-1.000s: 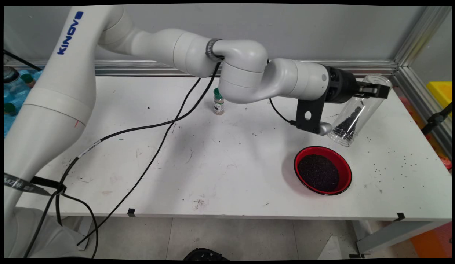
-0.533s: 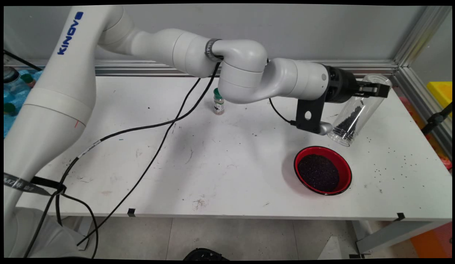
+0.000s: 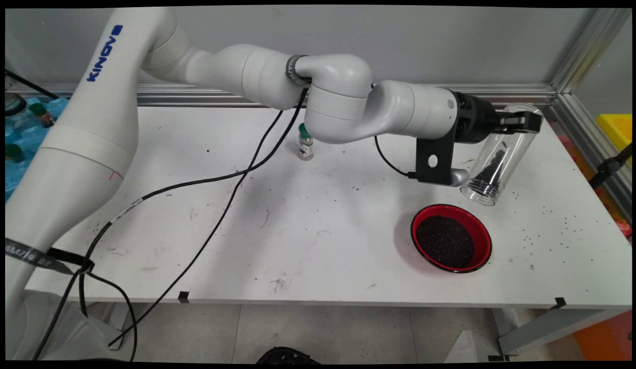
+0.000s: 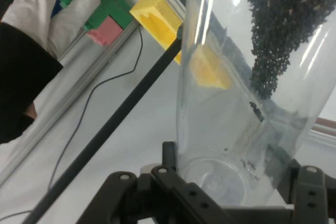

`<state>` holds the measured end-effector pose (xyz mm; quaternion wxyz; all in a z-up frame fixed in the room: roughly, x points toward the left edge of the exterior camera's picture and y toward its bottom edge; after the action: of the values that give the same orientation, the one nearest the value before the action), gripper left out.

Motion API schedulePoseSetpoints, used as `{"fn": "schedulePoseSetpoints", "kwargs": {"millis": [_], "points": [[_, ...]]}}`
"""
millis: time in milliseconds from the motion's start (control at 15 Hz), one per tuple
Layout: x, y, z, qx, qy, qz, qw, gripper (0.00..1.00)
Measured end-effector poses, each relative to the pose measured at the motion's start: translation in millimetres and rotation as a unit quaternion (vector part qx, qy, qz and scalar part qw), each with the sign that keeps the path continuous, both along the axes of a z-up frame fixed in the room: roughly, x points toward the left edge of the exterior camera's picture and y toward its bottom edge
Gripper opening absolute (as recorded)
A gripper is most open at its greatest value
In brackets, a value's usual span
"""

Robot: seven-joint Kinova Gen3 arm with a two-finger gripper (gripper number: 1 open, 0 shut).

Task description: Pour the black seasoning powder in the red bowl

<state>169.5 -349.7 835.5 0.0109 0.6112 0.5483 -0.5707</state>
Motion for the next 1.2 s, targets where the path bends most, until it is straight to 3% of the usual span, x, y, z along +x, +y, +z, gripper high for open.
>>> {"fn": "schedulePoseSetpoints", "kwargs": {"millis": [333,533,933,1200], "points": [[2,-7,2,0.043,0.032,0.024,0.9983,0.0],[4,-12,3,0.076,0.053,0.042,0.9948,0.0],[10,-24,2,0.14,0.082,0.073,0.984,0.0],[15,-31,1,0.185,0.099,0.091,0.9736,0.0]]}}
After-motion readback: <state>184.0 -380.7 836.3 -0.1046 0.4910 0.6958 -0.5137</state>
